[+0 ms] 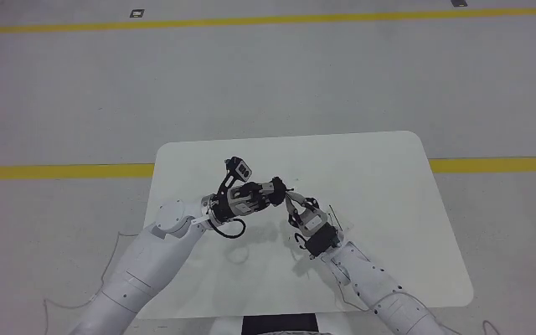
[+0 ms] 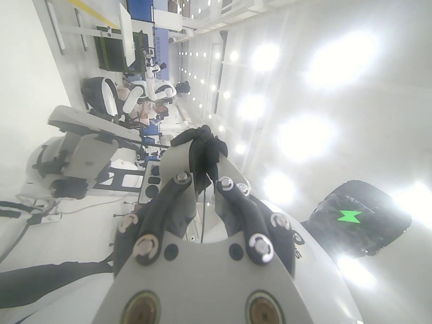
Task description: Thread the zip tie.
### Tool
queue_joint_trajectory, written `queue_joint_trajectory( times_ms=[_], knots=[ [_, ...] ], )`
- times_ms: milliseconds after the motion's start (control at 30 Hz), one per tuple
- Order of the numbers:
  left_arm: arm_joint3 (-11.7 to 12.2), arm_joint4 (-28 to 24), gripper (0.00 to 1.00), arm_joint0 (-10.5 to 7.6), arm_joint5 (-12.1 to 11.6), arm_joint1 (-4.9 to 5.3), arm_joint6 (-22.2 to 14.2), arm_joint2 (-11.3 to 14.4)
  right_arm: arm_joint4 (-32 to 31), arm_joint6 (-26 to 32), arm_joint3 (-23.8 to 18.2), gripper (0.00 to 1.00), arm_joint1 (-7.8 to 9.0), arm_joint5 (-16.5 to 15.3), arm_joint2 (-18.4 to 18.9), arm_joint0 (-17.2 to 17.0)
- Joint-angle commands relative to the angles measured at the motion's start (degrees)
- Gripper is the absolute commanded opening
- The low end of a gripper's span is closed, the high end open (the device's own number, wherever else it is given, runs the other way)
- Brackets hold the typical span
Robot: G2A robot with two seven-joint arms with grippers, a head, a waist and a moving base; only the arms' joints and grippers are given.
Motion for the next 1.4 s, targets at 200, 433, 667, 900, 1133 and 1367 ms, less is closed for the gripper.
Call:
queue_joint_trajectory(
  times_ms=[200,433,667,900,1133,1367],
  knots=[
    [0.0,0.0,0.0,0.0,0.0,0.0,0.0,0.0,0.0,1.5,0.5,0.0,0.14,0.0,-0.3,0.2],
    [0.0,0.0,0.0,0.0,0.0,0.0,0.0,0.0,0.0,2.1,0.8,0.0,0.18,0.1,-0.5,0.3],
    [0.0,0.0,0.0,0.0,0.0,0.0,0.0,0.0,0.7,1.6,0.3,0.51,0.09,2.1,0.6,-0.5],
    [0.0,0.0,0.0,0.0,0.0,0.0,0.0,0.0,1.3,-0.6,-3.3,1.0,1.59,4.3,7.1,-5.0],
    [0.0,0.0,0.0,0.0,0.0,0.0,0.0,0.0,6.3,-3.9,-11.0,1.0,3.85,0.7,17.5,-12.3],
    [0.0,0.0,0.0,0.0,0.0,0.0,0.0,0.0,23.2,-7.2,-16.3,1.0,5.25,-20.1,26.0,-16.9]
  ],
)
